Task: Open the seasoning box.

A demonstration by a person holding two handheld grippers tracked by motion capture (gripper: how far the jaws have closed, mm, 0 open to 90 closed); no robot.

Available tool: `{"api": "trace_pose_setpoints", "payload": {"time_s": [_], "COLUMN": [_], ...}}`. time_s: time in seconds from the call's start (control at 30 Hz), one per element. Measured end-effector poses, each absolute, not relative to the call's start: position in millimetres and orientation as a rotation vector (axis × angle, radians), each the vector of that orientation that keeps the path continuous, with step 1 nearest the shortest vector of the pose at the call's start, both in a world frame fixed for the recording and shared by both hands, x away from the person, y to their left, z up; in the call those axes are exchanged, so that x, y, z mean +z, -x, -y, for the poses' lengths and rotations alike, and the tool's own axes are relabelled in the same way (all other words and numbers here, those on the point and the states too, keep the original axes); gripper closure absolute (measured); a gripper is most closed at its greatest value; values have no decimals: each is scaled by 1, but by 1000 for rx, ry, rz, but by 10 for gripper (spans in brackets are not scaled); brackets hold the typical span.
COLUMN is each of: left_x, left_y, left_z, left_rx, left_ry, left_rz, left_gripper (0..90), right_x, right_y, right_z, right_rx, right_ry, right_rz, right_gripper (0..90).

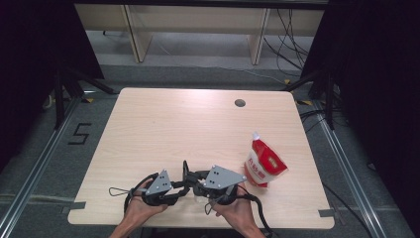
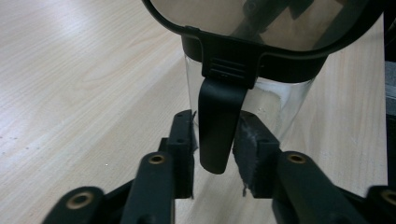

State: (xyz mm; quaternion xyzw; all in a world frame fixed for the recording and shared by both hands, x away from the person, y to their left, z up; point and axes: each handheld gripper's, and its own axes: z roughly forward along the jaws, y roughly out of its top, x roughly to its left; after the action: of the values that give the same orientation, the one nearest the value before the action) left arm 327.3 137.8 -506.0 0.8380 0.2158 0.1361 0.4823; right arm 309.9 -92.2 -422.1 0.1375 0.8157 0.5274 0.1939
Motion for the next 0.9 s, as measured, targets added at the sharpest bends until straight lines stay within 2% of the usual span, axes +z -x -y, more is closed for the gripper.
{"api": "trace_pose_setpoints", "payload": {"time_s": [0.13,0.23,0.37,0.4,0.43,0.47,0.53,0.57,0.9], "left_x": [-505,-502,-498,-498,-498,-497,-497,-497,-499], "left_y": [-325,-322,-317,-316,-316,-316,-314,-313,-302], "left_z": [-141,-145,-149,-150,-150,-153,-153,-155,-161], "left_rx": [337,321,291,305,305,307,301,301,307], "left_ry": [-2041,-2025,-2016,-2014,-2014,-2012,-2009,-2011,-2046], "left_rz": [-534,-538,-551,-556,-556,-556,-587,-585,-597], "left_gripper": [538,518,436,427,420,408,392,383,309], "right_x": [-421,-422,-426,-427,-427,-430,-431,-434,-446], "right_y": [-312,-312,-312,-312,-312,-311,-311,-308,-293], "right_z": [104,114,133,136,136,146,150,161,196], "right_rx": [1482,1469,1450,1458,1458,1473,1471,1469,1437], "right_ry": [-418,-449,-514,-528,-528,-573,-585,-617,-745], "right_rz": [-2267,-2266,-2250,-2244,-2244,-2243,-2238,-2231,-2226], "right_gripper": [792,739,618,577,577,524,511,474,376]}}
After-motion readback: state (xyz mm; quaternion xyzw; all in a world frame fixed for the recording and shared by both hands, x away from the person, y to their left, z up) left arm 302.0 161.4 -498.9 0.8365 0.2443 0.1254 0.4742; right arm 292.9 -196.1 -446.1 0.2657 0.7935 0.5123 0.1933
